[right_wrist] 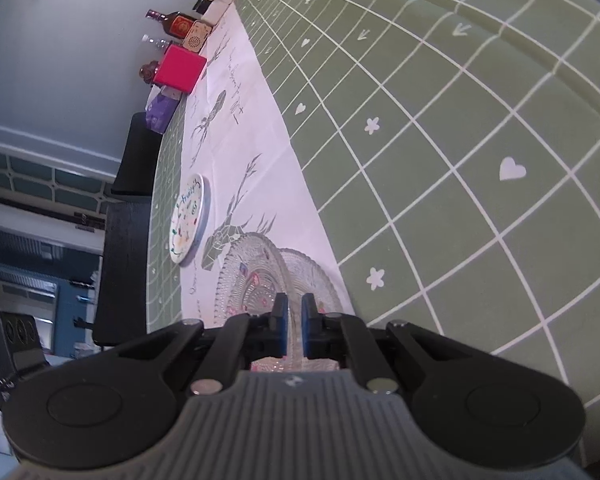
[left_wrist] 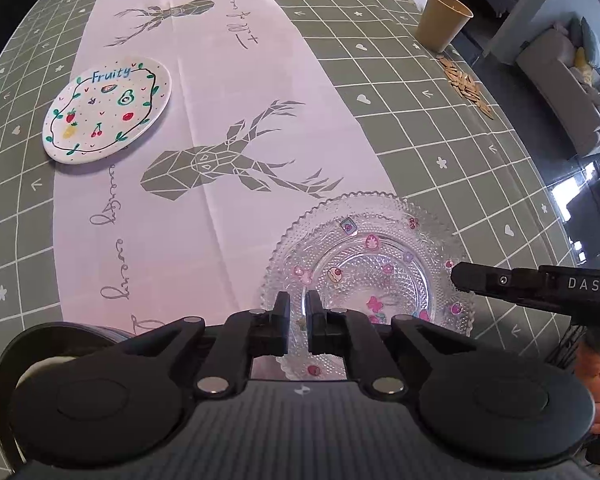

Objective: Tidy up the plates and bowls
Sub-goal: 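Lift and carry the glass plate with both grippers along the runner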

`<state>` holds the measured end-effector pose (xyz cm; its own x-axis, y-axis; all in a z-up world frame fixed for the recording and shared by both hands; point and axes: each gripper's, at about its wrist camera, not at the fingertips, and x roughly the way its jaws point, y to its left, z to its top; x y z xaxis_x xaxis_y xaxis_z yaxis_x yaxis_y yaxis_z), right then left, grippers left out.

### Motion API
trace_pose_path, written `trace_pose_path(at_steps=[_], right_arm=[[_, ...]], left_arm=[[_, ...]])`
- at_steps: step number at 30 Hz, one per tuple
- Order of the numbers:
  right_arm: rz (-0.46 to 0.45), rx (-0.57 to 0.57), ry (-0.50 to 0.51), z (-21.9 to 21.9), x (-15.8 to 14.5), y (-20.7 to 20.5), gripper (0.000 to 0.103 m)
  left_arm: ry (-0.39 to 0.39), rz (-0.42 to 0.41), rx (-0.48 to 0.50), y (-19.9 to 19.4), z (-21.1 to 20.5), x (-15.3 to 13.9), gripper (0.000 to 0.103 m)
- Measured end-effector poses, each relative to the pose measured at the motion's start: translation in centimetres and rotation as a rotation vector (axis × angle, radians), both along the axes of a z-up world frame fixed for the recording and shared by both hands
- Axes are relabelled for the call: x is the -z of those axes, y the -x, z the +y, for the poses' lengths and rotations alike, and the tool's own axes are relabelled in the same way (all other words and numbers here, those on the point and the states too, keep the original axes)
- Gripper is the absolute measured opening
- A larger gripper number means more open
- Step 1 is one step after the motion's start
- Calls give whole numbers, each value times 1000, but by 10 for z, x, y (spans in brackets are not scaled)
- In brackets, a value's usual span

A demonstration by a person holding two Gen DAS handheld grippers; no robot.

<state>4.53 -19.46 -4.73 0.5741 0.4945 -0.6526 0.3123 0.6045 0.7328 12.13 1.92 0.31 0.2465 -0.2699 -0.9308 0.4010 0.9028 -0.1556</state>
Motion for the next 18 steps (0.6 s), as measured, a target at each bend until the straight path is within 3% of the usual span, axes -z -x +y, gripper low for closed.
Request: trace_pose_path(at_steps=[5,10,18], right_arm=[[48,-41,55,6,4,2,2],[31,-60,94,11,3,8,2],[-50,-151,337,38,-17,9,4]], left_arm=[[-48,-44,13,3,-1,0,8],[-124,-134,18,5,-5,-2,8],[-166,-188,38,9,-10,-5,11]])
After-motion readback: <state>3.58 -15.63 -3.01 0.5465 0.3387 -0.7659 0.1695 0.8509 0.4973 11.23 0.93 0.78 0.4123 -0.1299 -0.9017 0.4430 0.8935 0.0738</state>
